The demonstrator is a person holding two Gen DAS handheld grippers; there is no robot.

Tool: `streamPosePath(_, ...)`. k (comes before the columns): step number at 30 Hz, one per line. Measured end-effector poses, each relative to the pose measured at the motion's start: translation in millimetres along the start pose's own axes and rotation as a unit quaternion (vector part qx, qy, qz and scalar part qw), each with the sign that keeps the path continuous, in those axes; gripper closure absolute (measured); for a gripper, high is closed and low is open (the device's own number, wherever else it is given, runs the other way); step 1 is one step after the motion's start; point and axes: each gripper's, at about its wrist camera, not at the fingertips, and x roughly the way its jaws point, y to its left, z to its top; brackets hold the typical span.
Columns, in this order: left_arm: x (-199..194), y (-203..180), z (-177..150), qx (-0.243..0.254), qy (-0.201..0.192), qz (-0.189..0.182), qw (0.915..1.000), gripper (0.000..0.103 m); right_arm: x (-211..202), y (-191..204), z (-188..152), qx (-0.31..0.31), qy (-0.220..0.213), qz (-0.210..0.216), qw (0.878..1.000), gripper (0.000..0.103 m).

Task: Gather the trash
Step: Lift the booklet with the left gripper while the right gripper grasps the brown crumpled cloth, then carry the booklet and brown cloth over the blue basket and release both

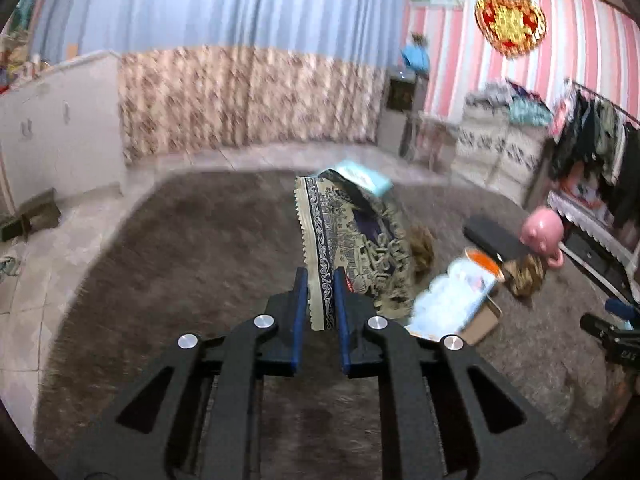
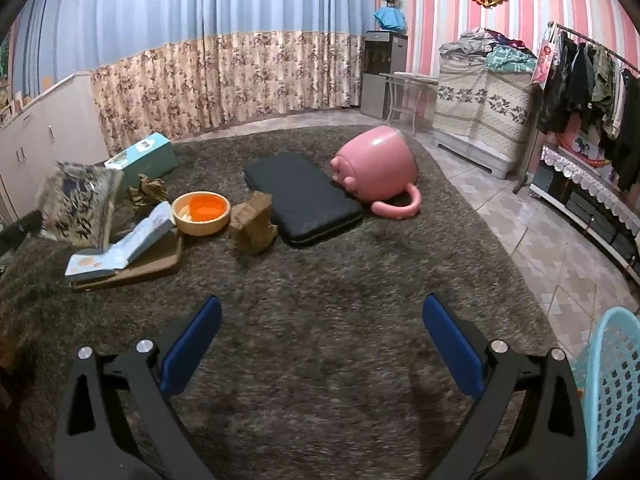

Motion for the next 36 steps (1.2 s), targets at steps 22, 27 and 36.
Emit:
streamPosePath(22,15,27,-7,-0.014,-0.012,0.044,0.9989,0.092,71,44,36,-0.012,0.025,0.05,0.998,0.07)
streamPosePath(27,8,17,-2,-0.001,-0.018,0.04,0.999,0.092,27,27,34,-0.009,0.001,0.044,0.999,0.07)
streamPosePath(36,-43,-36,18,0.033,-0.056,-0.018,0.9977,0.102,-66,-44,18,0.03,-0.041,-0.012,0.999,0.07)
